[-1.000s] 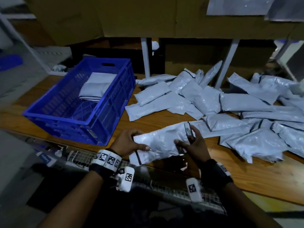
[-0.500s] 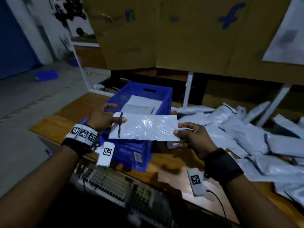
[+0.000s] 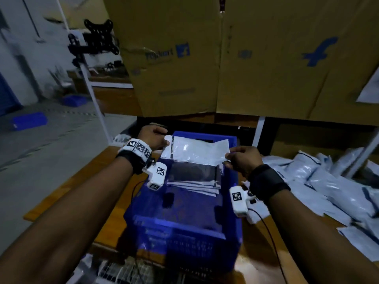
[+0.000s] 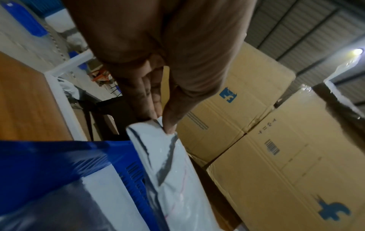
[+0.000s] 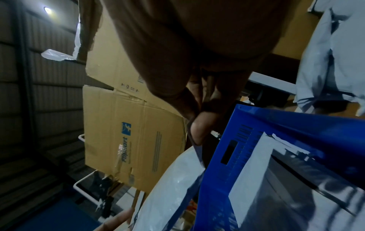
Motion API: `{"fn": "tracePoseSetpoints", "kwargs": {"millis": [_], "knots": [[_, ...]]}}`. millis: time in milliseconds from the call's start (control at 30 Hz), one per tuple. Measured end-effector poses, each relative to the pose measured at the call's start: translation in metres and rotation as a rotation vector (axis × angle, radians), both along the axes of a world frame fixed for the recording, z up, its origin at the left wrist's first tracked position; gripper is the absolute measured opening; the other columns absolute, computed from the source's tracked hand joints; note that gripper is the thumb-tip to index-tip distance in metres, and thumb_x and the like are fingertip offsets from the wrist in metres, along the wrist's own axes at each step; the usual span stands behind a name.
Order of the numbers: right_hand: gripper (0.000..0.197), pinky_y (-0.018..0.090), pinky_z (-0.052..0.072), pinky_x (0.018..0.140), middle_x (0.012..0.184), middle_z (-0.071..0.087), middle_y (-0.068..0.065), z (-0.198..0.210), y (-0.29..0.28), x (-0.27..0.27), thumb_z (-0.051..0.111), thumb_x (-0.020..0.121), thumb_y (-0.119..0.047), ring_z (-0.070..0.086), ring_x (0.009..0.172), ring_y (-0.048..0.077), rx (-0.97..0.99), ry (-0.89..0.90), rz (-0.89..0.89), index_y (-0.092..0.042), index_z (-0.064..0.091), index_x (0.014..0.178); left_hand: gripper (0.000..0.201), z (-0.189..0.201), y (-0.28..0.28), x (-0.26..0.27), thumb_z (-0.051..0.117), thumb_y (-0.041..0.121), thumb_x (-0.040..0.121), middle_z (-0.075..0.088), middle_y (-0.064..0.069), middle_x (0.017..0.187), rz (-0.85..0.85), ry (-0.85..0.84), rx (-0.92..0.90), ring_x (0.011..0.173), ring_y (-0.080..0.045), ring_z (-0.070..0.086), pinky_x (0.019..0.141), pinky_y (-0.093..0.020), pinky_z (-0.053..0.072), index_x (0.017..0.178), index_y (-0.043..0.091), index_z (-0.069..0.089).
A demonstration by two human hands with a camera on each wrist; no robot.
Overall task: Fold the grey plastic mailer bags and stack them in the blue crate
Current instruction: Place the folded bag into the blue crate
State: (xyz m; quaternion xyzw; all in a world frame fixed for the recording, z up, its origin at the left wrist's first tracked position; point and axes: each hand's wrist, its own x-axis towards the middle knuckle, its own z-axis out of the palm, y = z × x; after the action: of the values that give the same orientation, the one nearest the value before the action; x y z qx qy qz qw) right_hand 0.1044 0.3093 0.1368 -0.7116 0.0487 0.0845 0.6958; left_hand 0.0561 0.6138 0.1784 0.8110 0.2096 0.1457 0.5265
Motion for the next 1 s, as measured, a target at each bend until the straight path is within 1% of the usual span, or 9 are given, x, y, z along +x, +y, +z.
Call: {"fn": "tracePoseSetpoints", "kwargs": {"millis": [133,233,300,400,567,700,800,933,1000], "knots": [[0.018,0.029,0.060,0.053,0.099,0.072,0.021,0.002,0.020,0.054,0.078,0.083,0.007,0.071,0.072,0.025,-0.087,-0.019,-0.057,0.005,0.068,0.098,0.025,-0.001,0.014,0.061,0.090,0.000,0.071,0.076,-0.008,0.077,0.023,0.040,0.144,0.076,-0.027,0.075,0.077,-0.042,0.064,0.074,0.019,0.074],[0.011,0.043,0.065,0.068,0.087,0.075,0.018,-0.005,0.028,0.089,0.078,0.083,0.002,0.074,0.068,0.028,-0.285,-0.052,-0.042,-0.002,0.069,0.079,0.022,-0.011,0.021,0.102,0.092,0.004,0.070,0.074,-0.006,0.074,-0.012,0.107,0.208,0.070,-0.022,0.072,0.072,-0.036,0.064,0.069,0.016,0.074],[0.003,0.038,0.063,0.075,0.092,0.076,0.014,-0.012,0.033,0.108,0.073,0.088,-0.009,0.075,0.083,0.029,-0.443,-0.074,-0.029,-0.006,0.073,0.090,0.021,-0.023,0.025,0.122,0.089,0.003,0.074,0.073,-0.007,0.076,-0.059,0.171,0.252,0.072,-0.021,0.070,0.073,-0.035,0.062,0.071,0.015,0.072],[0.026,0.036,0.052,0.078,0.105,0.072,0.015,-0.018,0.043,0.136,0.063,0.095,-0.021,0.069,0.105,0.034,-0.621,-0.076,-0.086,-0.004,0.071,0.113,0.013,-0.039,0.035,0.148,0.086,0.011,0.077,0.077,-0.007,0.090,-0.126,0.281,0.401,0.087,-0.022,0.073,0.085,-0.037,0.061,0.088,0.014,0.079],[0.041,0.033,0.047,0.074,0.108,0.072,0.016,-0.034,0.064,0.155,0.070,0.089,-0.026,0.069,0.103,0.034,-0.830,-0.055,-0.072,0.000,0.067,0.121,0.024,-0.048,0.039,0.183,0.090,0.018,0.078,0.076,-0.004,0.097,-0.254,0.425,0.558,0.095,-0.022,0.072,0.090,-0.039,0.059,0.095,0.005,0.079],[0.022,0.030,0.041,0.074,0.110,0.072,0.013,-0.042,0.075,0.156,0.061,0.097,-0.030,0.068,0.103,0.032,-0.915,-0.045,-0.077,-0.010,0.067,0.104,0.027,-0.053,0.038,0.199,0.097,0.018,0.064,0.075,-0.005,0.082,-0.323,0.431,0.608,0.080,-0.023,0.071,0.072,-0.031,0.055,0.080,0.012,0.076],[0.014,0.030,0.041,0.075,0.115,0.071,0.012,-0.044,0.078,0.157,0.063,0.096,-0.031,0.067,0.108,0.032,-0.923,-0.018,-0.091,-0.017,0.062,0.098,0.032,-0.059,0.037,0.206,0.097,0.020,0.059,0.074,-0.006,0.079,-0.358,0.406,0.700,0.075,-0.023,0.072,0.069,-0.033,0.060,0.076,0.012,0.071],[0.027,0.029,0.043,0.083,0.116,0.068,0.009,-0.047,0.083,0.154,0.055,0.104,-0.029,0.064,0.117,0.029,-0.918,0.029,-0.104,-0.008,0.067,0.113,0.025,-0.066,0.035,0.213,0.086,0.013,0.065,0.074,-0.011,0.084,-0.385,0.346,0.780,0.078,-0.029,0.073,0.069,-0.035,0.061,0.084,0.009,0.070],[0.024,0.033,0.047,0.094,0.116,0.067,0.009,-0.049,0.088,0.153,0.053,0.104,-0.024,0.063,0.116,0.028,-0.923,0.021,-0.078,-0.007,0.067,0.095,0.024,-0.068,0.035,0.215,0.082,0.014,0.066,0.072,-0.010,0.082,-0.390,0.334,0.793,0.074,-0.029,0.072,0.064,-0.033,0.058,0.084,0.008,0.069]]}}
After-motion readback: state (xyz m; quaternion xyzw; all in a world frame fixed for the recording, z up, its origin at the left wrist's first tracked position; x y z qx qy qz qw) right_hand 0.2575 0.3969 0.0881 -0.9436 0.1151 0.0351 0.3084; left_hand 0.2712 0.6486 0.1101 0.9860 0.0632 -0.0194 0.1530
